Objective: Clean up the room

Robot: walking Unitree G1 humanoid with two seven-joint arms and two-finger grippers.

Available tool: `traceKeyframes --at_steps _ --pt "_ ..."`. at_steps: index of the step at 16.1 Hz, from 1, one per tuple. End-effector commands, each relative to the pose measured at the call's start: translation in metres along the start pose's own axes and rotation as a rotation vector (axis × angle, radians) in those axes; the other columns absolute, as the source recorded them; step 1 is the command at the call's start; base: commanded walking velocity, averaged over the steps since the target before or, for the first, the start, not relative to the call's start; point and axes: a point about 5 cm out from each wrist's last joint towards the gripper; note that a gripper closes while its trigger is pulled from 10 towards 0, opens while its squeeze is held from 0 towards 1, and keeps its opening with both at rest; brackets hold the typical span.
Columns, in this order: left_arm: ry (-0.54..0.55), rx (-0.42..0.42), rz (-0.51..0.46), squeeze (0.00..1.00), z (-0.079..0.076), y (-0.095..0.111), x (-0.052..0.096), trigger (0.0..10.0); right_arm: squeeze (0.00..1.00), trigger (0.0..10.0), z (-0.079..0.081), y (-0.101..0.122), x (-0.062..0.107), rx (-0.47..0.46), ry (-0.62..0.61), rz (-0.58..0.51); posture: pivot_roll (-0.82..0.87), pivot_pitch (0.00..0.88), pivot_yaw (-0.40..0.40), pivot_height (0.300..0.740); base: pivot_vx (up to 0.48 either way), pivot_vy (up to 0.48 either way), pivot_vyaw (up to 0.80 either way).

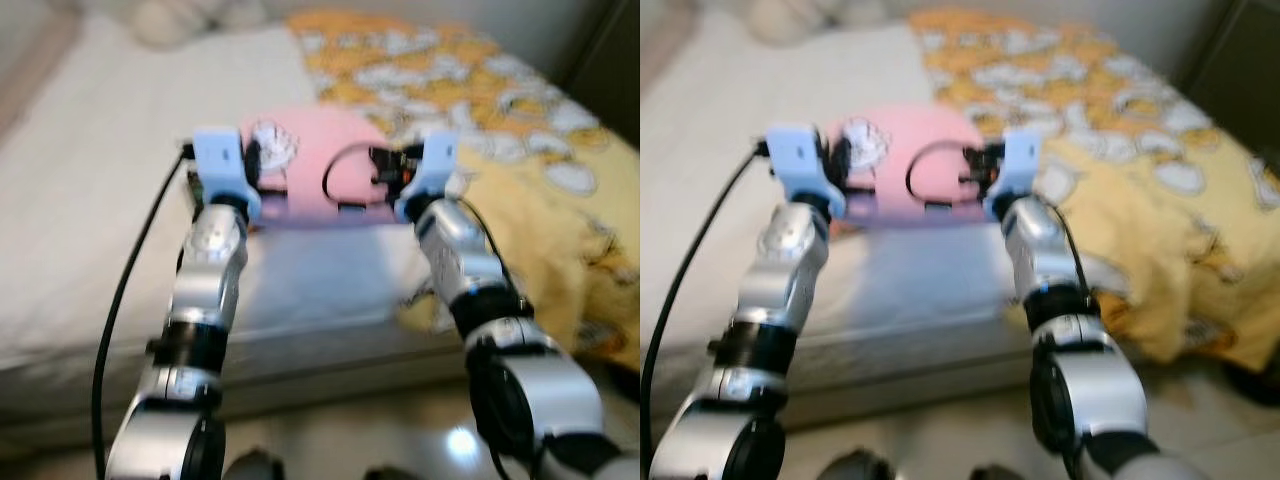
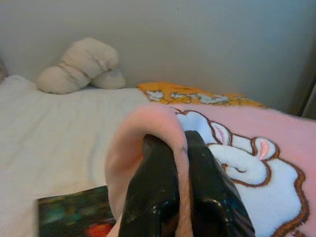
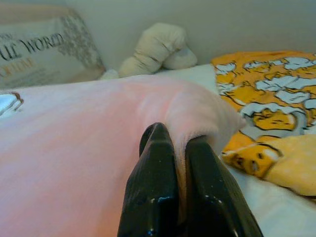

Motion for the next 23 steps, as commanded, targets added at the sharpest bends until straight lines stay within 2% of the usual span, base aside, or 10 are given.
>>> traceKeyframes --at_steps 1,7,8,9,10,11,15,17,21,23 --pt "-0.03 0.006 -0.03 0.0 -0.012 0.005 -0.003 0.0 0.0 0.0 -0.012 0.005 0.004 0.022 -0.035 -0.032 0.13 0.0 -0.044 0.74 0.0 0.48 0.0" --pt "-0.014 -0.003 -0.053 0.0 -0.014 0.008 -0.005 0.0 0.0 0.0 -0.013 0.006 0.004 0.031 -0.028 -0.037 0.13 0.0 -0.044 0.74 0.0 0.48 0.0" --pt "-0.019 -0.005 -0.054 0.0 -0.015 0.008 -0.005 0.0 0.0 4.1 -0.016 0.007 0.004 0.058 -0.074 -0.039 0.12 0.0 -0.043 0.74 0.0 0.48 0.0" --pt "-0.02 -0.013 -0.055 0.0 -0.015 0.008 -0.005 0.0 0.0 4.1 -0.017 0.007 0.004 0.062 -0.08 -0.03 0.12 0.0 -0.043 0.74 0.0 0.48 0.0" --pt "-0.007 -0.033 -0.049 0.0 -0.017 0.008 -0.006 8.8 0.0 10.0 -0.016 0.006 0.004 0.067 -0.08 -0.02 0.12 0.0 -0.043 0.74 0.0 0.0 0.0" --pt "0.011 -0.053 -0.046 0.0 -0.016 0.007 -0.006 10.0 0.0 10.0 -0.014 0.003 0.004 0.095 -0.06 0.002 0.12 0.0 -0.041 0.74 0.0 0.0 0.0" --pt "0.045 -0.064 -0.044 0.0 -0.012 0.005 -0.008 10.0 0.0 10.0 -0.013 0.001 0.006 0.091 -0.075 -0.008 0.12 0.0 -0.038 0.74 0.0 0.0 0.37" --pt "0.06 -0.111 -0.043 0.0 -0.012 0.004 -0.009 10.0 0.0 10.0 -0.015 0.002 0.005 0.098 -0.077 -0.012 0.12 0.0 -0.039 0.74 0.0 0.0 0.43" --pt "0.053 -0.141 -0.035 0.0 -0.016 -0.002 -0.005 10.0 0.0 10.0 -0.014 0.003 0.005 0.108 -0.063 -0.021 0.12 0.0 -0.037 0.74 0.0 0.0 0.41" --pt "0.034 -0.204 -0.04 0.0 -0.021 -0.005 -0.002 10.0 0.01 10.0 -0.013 -0.002 0.008 0.101 -0.056 -0.014 0.11 0.0 -0.028 0.74 0.0 0.0 0.0"
Point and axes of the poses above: a point about 5 cm out from each wrist's last joint towards the gripper, its own x axis pointing back from the gripper into the wrist, its own y axis along the axis of the wrist's last joint, z = x × y, and after that the axes turned 11 degrees about x, right-handed
